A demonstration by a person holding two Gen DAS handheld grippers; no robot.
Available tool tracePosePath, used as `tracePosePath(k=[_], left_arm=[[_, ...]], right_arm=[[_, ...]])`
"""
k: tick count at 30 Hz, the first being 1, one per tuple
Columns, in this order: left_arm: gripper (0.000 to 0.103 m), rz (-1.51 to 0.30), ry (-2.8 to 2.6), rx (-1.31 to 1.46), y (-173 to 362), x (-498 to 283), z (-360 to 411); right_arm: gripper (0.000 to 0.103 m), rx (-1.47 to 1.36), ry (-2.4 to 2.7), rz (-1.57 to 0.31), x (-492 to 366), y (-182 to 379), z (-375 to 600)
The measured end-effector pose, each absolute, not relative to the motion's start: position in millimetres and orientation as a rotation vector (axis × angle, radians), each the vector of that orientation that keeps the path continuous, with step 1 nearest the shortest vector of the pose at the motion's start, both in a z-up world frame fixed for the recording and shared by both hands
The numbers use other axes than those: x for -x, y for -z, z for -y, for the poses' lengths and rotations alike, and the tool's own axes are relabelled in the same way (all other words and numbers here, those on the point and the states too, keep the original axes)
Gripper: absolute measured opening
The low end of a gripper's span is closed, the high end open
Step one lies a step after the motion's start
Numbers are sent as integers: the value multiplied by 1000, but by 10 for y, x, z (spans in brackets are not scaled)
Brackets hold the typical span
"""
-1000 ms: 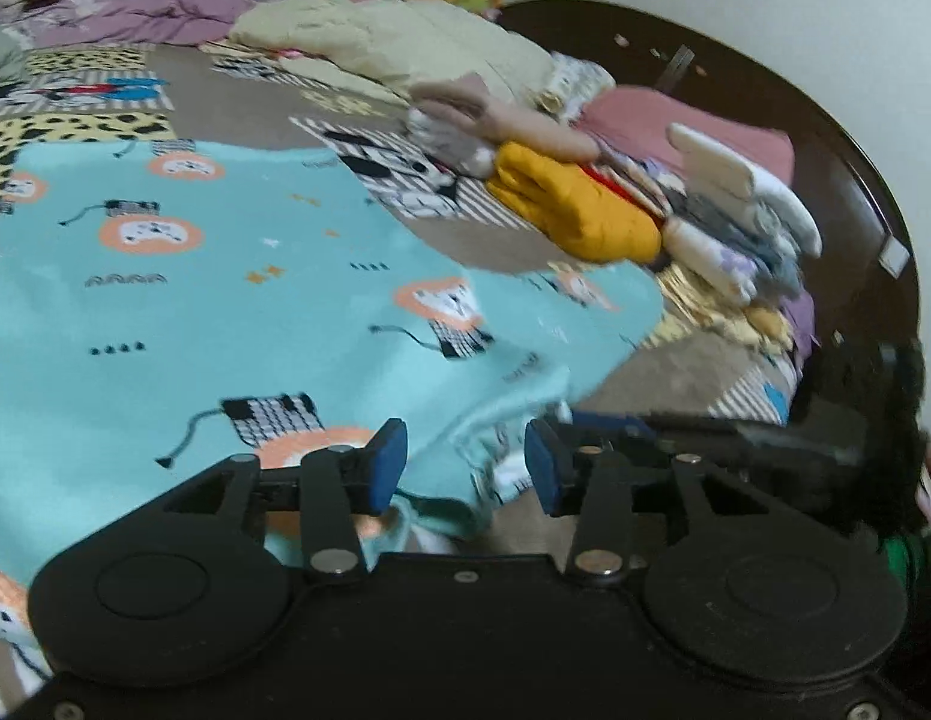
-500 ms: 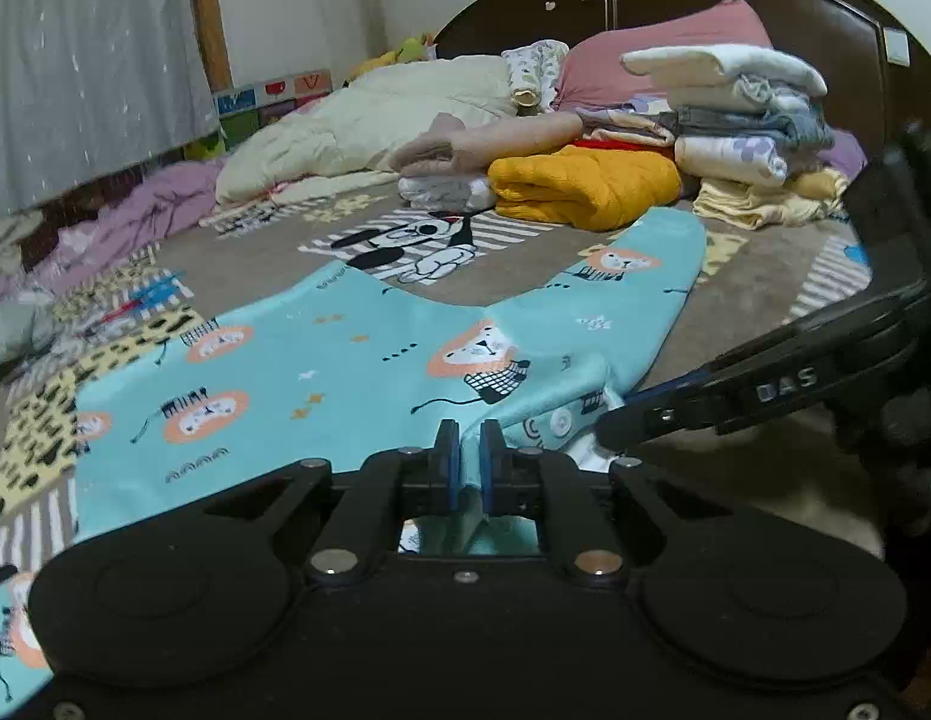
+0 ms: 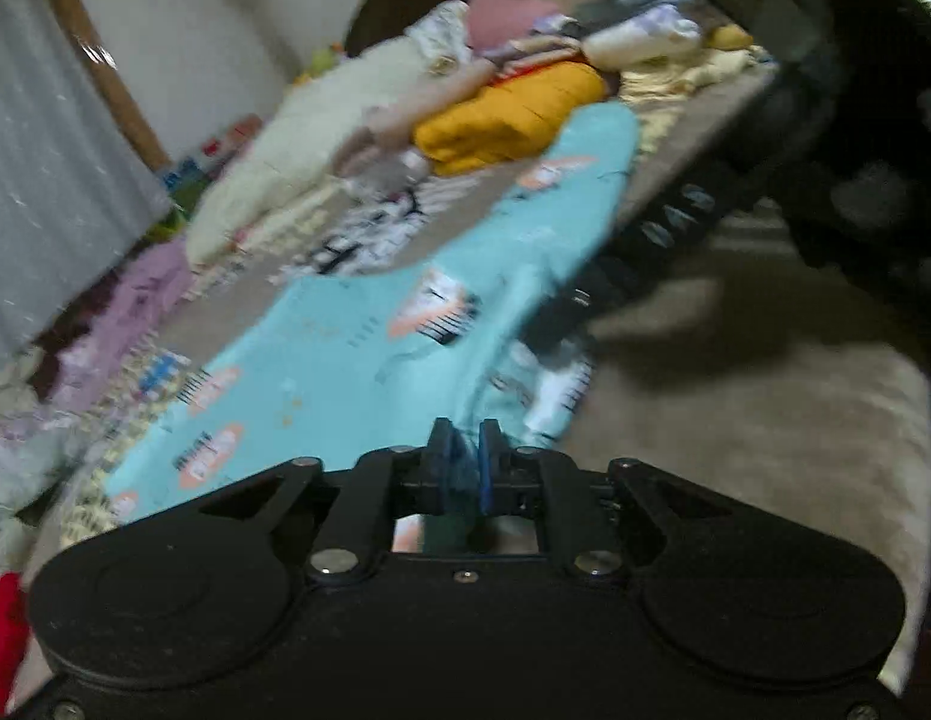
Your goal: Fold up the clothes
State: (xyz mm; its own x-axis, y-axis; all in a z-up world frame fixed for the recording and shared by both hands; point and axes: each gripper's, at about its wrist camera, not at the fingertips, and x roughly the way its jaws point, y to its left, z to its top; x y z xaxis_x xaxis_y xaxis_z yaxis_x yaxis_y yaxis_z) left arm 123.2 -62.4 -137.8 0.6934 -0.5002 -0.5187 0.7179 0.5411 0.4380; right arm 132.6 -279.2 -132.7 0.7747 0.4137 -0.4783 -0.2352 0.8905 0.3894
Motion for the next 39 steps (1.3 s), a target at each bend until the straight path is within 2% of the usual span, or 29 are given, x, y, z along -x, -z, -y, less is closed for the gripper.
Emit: tracePosePath(k=[2, 4, 7, 9, 11, 13, 15, 24, 35, 39], left_arm=[[8, -394, 748, -605, 1316, -1286, 557], [26, -446, 751, -516, 1251, -1366, 480], [37, -507, 727, -427, 1232, -1489, 401], [37, -544, 720, -383, 1254, -1573, 387], [32, -559, 715, -356, 1279, -1616, 419], [15, -560, 708, -328, 1277, -1642, 438], [13, -504, 692, -399, 1278, -1544, 487], [12, -155, 598, -935, 1617, -1056, 776], [12, -106, 626, -1086, 1767, -918, 783], [12, -99, 638, -1117, 1783, -896, 809]], right_arm=[[32, -339, -358, -592, -1352, 1338, 2811], [32, -357, -357, -597, -1368, 1350, 2819], [32, -363, -359, -600, -1371, 1362, 2824], [32, -365, -360, -600, -1369, 1368, 2829], [32, -368, -361, -598, -1367, 1374, 2834], [32, -369, -361, -597, -1365, 1379, 2837], [32, -367, -360, -597, -1365, 1381, 2831], [30, -379, -362, -606, -1389, 1393, 2858], [31, -387, -353, -628, -1261, 1350, 3036], [32, -353, -341, -526, -1052, 1191, 3074]])
